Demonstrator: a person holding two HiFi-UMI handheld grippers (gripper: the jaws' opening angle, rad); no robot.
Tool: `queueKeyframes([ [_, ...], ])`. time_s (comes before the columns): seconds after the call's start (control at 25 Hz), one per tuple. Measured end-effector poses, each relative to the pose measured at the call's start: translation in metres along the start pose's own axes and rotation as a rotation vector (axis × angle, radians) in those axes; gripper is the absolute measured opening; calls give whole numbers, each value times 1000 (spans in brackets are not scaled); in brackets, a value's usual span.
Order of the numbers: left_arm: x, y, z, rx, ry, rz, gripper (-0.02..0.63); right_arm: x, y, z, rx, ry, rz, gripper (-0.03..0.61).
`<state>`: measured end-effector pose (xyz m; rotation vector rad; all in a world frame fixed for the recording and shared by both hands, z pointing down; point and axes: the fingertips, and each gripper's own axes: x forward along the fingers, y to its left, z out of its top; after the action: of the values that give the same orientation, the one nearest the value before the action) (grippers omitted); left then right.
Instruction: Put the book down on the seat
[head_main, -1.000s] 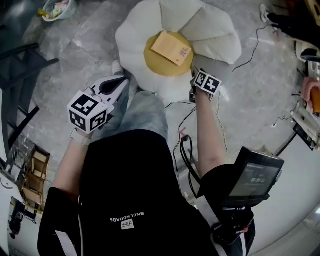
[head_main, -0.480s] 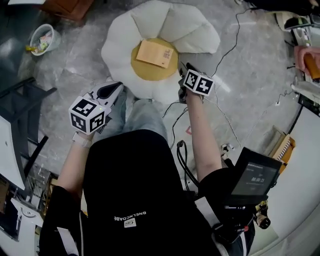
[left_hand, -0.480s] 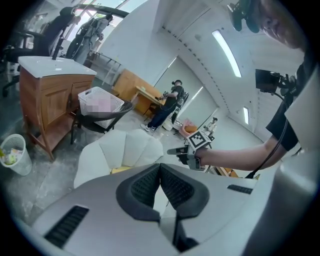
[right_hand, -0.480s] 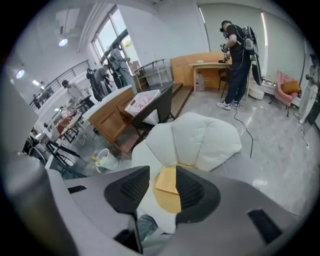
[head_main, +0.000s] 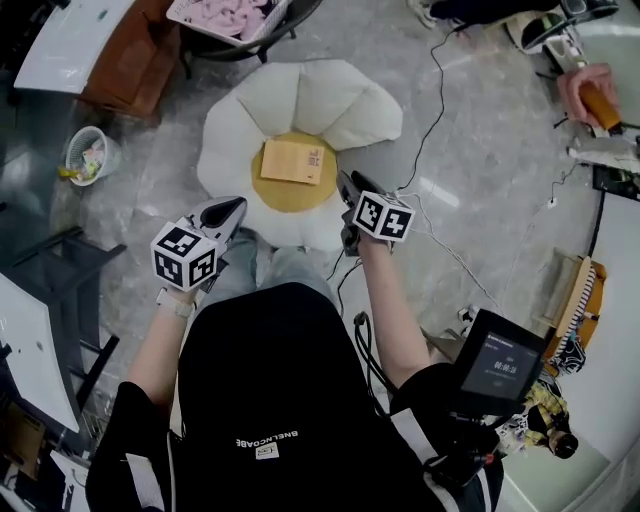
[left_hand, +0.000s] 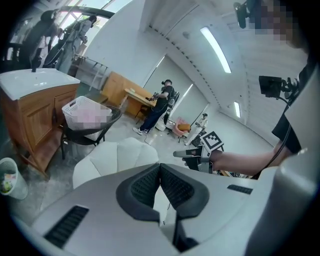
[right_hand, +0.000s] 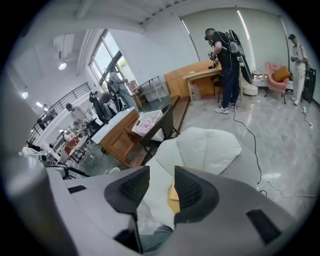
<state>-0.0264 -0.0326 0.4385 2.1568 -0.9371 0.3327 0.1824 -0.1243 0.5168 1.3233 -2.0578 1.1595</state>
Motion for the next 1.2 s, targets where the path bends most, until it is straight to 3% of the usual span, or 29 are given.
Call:
queueKeyframes([
  [0.4, 10, -49, 55, 74, -18, -27, 14, -70, 25, 33, 2, -83, 34, 166],
  [0.8, -1, -75, 98, 89, -75, -16, 14, -132, 54, 66, 3, -162, 81, 166],
  [0.96, -10, -97, 109, 106, -92, -30, 14, -162, 71, 64, 15, -193, 122, 166],
  [1.2, -7, -142, 150, 161, -128, -42, 14, -204, 95, 92, -37, -245, 214, 166],
])
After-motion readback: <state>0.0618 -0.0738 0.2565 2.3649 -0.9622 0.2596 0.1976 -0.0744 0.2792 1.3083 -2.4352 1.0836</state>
